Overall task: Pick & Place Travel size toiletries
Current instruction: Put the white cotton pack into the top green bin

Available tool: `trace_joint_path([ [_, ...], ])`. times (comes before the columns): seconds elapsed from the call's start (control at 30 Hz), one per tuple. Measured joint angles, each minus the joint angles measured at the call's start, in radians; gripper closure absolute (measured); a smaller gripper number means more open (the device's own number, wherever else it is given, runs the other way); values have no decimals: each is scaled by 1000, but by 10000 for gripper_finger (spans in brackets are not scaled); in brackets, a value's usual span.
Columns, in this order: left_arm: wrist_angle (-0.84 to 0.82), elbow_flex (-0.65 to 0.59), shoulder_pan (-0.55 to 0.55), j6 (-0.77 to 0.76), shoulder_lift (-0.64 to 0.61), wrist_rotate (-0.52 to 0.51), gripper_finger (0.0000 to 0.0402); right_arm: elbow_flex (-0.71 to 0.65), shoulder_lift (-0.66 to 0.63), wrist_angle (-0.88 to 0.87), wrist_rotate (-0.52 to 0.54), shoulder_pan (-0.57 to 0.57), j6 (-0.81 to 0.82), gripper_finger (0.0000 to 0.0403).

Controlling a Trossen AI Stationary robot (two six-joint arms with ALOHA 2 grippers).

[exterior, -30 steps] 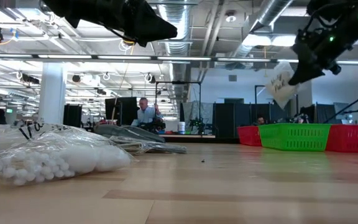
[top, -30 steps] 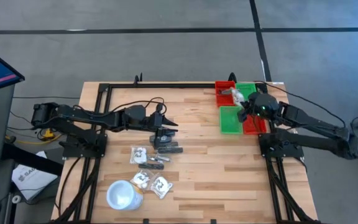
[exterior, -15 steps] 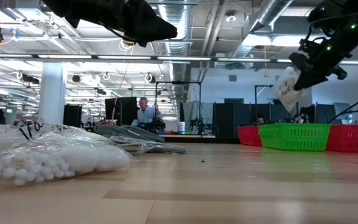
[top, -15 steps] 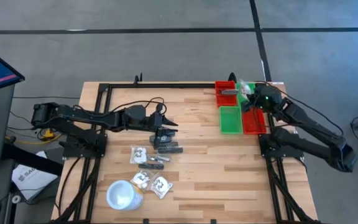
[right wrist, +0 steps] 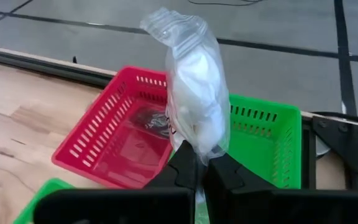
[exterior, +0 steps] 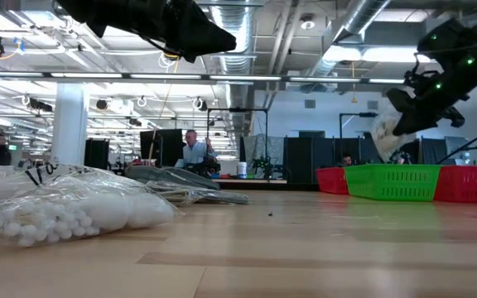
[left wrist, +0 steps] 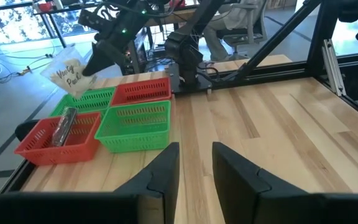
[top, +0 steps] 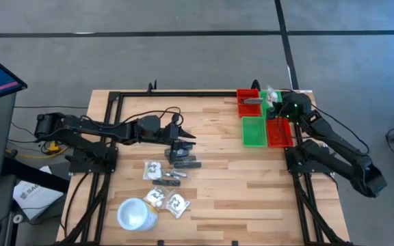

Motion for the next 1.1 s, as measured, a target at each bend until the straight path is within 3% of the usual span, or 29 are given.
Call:
trace_joint_path([
  [0.4,0,0,0,1,0,0,314,-2,67,5,81,23,46,403],
  [0.77,0,0,0,0,0,0,314,-159,100,258,105,40,109,403],
  [1.1,0,0,0,0,0,0,314,-181,211,372,146,19,133,398],
])
